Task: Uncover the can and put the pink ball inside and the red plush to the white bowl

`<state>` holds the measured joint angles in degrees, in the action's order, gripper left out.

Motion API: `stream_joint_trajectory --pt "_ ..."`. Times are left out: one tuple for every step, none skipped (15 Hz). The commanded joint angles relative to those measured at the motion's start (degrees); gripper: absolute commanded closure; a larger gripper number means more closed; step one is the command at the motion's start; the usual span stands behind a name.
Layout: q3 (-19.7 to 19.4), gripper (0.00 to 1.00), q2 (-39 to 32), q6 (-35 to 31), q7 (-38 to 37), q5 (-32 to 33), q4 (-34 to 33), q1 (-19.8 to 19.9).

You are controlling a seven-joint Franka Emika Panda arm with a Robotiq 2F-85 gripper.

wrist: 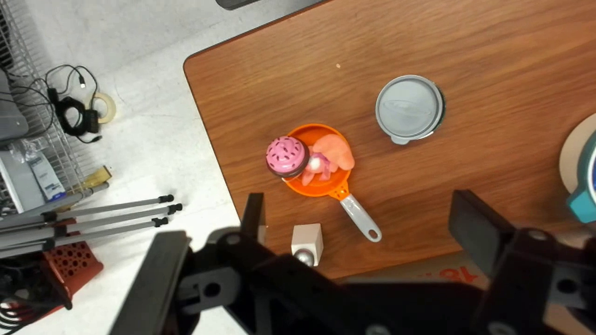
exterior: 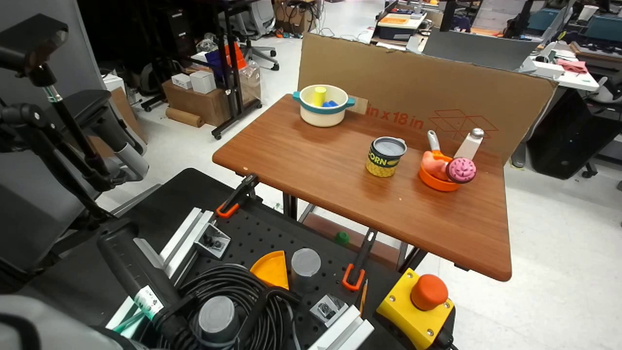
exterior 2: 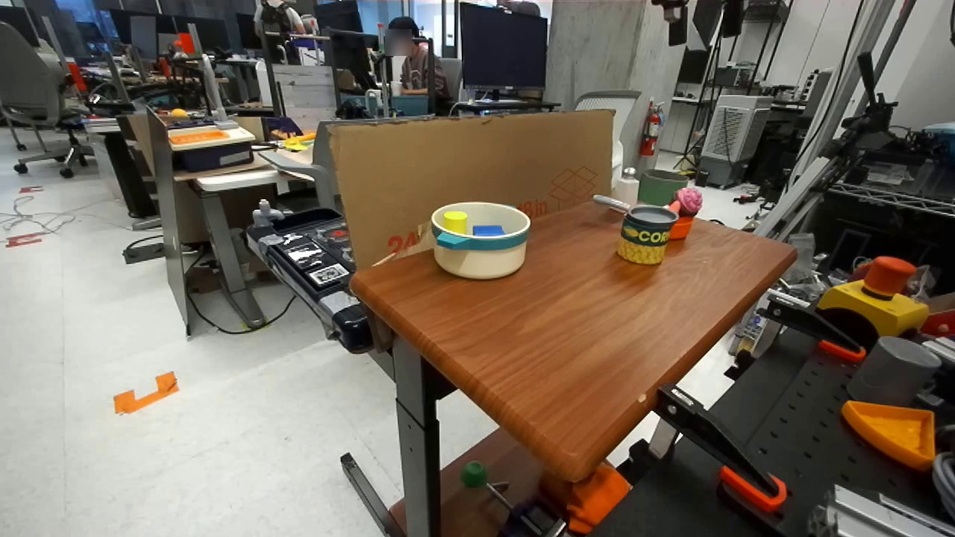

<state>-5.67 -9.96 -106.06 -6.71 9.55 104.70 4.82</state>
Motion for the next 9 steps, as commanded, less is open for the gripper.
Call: stream_joint_trajectory --pt "-0.72 0.00 -3.78 2.86 -2.53 -0.63 -4.43 0.35" --pt "-1.00 0.00 -4.42 3.33 -2.85 -0.94 -5.32 0.55" --pt "-1.25 0.00 -5.00 3.64 -3.11 -1.15 -6.15 0.74" --pt "-1.54 0.00 -5.56 4.17 -3.21 -1.51 -7.08 1.06" --pt "-1.78 0.00 -6.09 4.89 -3.04 -1.94 -8.05 1.42" --pt "-1.97 0.00 -6.60 5.53 -2.80 -2.36 -8.95 1.78" --pt "-2.13 0.00 -7.01 6.37 -2.52 -2.86 -9.80 2.18" --pt "-2.26 0.00 -7.37 7.14 -2.43 -3.38 -10.59 2.53" --pt "-2.36 0.00 -7.77 7.76 -2.31 -3.85 -11.40 2.88"
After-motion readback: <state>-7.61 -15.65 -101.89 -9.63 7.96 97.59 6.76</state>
